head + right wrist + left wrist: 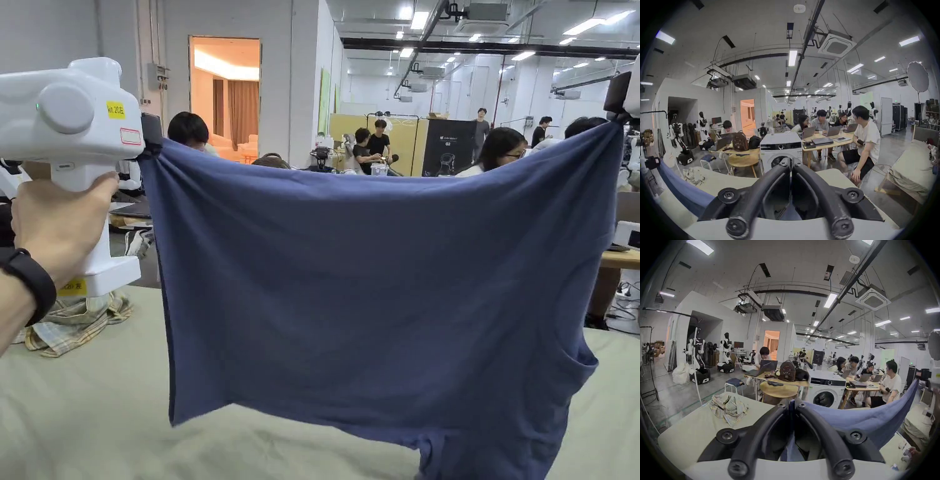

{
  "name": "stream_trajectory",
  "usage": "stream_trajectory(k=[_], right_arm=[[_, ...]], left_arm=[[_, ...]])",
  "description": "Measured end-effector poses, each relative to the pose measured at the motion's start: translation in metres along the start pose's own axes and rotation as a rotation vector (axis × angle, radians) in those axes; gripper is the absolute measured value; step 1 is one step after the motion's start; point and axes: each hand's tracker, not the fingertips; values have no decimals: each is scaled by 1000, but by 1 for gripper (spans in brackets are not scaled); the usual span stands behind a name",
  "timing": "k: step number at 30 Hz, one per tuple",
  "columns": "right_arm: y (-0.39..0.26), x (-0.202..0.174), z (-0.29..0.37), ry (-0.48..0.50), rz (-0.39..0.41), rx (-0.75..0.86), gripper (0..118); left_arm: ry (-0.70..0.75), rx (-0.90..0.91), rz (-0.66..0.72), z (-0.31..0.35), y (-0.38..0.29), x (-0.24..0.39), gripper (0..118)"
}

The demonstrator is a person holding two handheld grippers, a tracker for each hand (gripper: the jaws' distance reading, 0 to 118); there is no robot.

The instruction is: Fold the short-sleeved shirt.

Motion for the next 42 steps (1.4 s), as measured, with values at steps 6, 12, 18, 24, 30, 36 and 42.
stream_trajectory(k=[6,12,18,24,30,36,42], right_arm=[[-60,9,6,31,-5,-90,0],[-147,35,81,84,13,-151,0],[-241,80,185,118,-92,-231,0],[-355,114,271,68,-133,-406,0],[-443,127,312,32,-87,-608,0],[-481,135,321,10,-83,-666,11],[-468,130,339,-1,28,-554,62]], left_arm=[[-12,-77,-14,10,-64,-7,0],[-51,-168,-21,75,-144,-24,0],[-110,-231,34,184,-228,-44,0],[-92,-394,89,272,-325,-67,0],[-52,-574,115,304,-400,-86,0],[-55,-609,137,299,-426,-92,8],[-29,-462,23,304,-397,-79,58]])
